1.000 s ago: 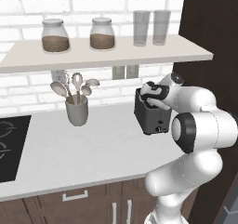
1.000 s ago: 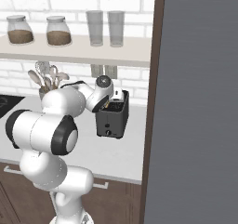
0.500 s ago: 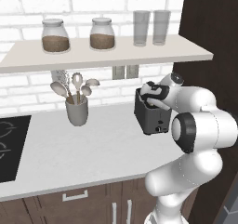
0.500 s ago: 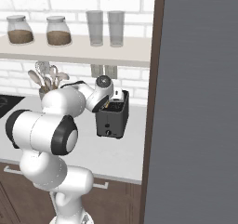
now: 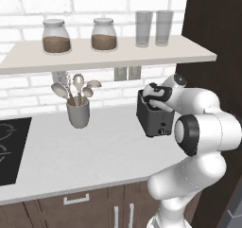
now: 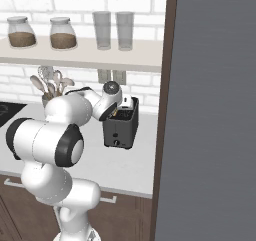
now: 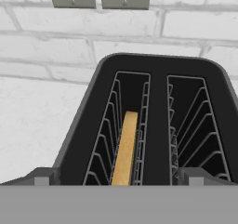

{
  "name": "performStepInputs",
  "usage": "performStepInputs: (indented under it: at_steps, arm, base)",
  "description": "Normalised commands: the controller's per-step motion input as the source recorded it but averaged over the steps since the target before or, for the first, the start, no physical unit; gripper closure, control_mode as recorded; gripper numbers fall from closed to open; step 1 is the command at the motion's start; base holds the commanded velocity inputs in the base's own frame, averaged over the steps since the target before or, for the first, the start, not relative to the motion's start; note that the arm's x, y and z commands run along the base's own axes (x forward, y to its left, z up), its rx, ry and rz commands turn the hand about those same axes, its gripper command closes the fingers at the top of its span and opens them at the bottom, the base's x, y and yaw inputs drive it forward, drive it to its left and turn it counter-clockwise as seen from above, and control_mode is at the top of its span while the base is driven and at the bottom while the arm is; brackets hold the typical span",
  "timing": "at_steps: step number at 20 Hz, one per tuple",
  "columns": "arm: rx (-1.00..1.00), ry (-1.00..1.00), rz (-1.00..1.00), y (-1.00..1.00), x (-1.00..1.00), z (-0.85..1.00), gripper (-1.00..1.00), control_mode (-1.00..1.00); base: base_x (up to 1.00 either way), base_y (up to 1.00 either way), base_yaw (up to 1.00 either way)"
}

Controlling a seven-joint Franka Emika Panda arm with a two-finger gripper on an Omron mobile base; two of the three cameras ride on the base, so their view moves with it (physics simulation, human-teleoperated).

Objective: Start the toaster. Once the lever pops up, take the bread to the plate on the dining counter.

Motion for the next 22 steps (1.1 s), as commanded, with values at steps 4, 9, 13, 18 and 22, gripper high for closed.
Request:
performStepInputs:
  at_steps: [4, 9, 13, 18, 22]
  arm:
    - [0.00, 0.00, 0.00, 0.00, 0.00, 0.00, -1.00, -1.00]
    - [0.00, 0.00, 0.00, 0.00, 0.00, 0.00, -1.00, -1.00]
    - [0.00, 0.00, 0.00, 0.00, 0.00, 0.00, -1.00, -1.00]
    - [0.00, 0.00, 0.00, 0.00, 0.00, 0.00, -1.00, -1.00]
    - [0.00, 0.00, 0.00, 0.00, 0.00, 0.00, -1.00, -1.00]
  base:
    - [0.00, 0.00, 0.00]
    - [0.00, 0.00, 0.00]
    - [0.00, 0.00, 0.00]
    - [0.00, 0.00, 0.00]
    - [0.00, 0.00, 0.00]
